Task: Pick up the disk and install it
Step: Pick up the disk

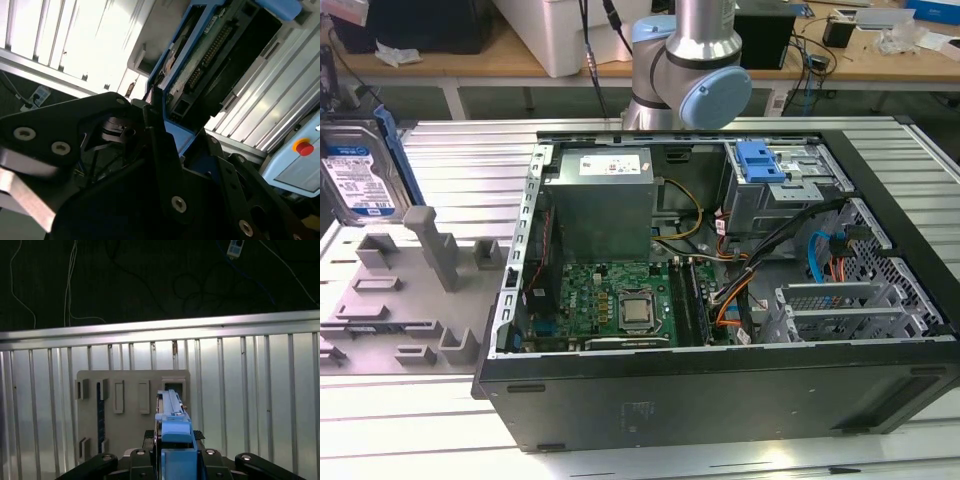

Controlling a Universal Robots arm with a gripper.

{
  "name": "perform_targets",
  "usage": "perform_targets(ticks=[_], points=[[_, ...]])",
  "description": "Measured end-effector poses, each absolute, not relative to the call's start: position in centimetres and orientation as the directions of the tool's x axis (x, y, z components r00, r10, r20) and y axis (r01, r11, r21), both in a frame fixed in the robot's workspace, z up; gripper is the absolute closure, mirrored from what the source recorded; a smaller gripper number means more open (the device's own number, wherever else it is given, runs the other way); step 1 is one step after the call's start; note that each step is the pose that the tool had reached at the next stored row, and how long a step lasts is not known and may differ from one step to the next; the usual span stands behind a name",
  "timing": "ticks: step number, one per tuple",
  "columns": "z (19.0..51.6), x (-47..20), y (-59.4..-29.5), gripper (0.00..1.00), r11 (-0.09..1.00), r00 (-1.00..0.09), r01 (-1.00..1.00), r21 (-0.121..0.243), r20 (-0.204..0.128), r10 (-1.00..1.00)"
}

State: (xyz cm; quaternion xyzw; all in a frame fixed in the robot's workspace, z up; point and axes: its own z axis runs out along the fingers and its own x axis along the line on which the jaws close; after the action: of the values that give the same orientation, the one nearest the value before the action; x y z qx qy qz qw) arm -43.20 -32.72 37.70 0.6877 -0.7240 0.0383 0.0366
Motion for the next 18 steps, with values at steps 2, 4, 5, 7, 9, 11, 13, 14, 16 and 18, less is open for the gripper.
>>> perform_targets(ticks=[2,4,5,7,9,11,13,14,16,18], points=[[38.06,-43.2,-32.73,0.63,0.051,-0.051,-0.999,-0.005,0.11,-0.993],[38.38,-43.2,-32.73,0.63,0.051,-0.051,-0.999,-0.005,0.112,-0.992],[38.5,-43.2,-32.72,0.63,0.051,-0.051,-0.999,-0.006,0.113,-0.992],[38.64,-43.21,-32.72,0.63,0.051,-0.051,-0.999,-0.006,0.116,-0.992],[38.78,-43.2,-32.72,0.63,0.051,-0.051,-0.999,-0.006,0.121,-0.991],[38.78,-43.2,-32.73,0.63,0.051,-0.051,-0.999,-0.006,0.122,-0.991],[38.8,-43.2,-32.73,0.63,0.051,-0.051,-0.999,-0.006,0.122,-0.991],[38.8,-43.2,-32.72,0.63,0.051,-0.051,-0.999,-0.006,0.122,-0.991],[38.8,-43.2,-32.73,0.63,0.051,-0.051,-0.999,-0.006,0.122,-0.991],[38.8,-43.2,-32.72,0.63,0.051,-0.051,-0.999,-0.006,0.122,-0.991]])
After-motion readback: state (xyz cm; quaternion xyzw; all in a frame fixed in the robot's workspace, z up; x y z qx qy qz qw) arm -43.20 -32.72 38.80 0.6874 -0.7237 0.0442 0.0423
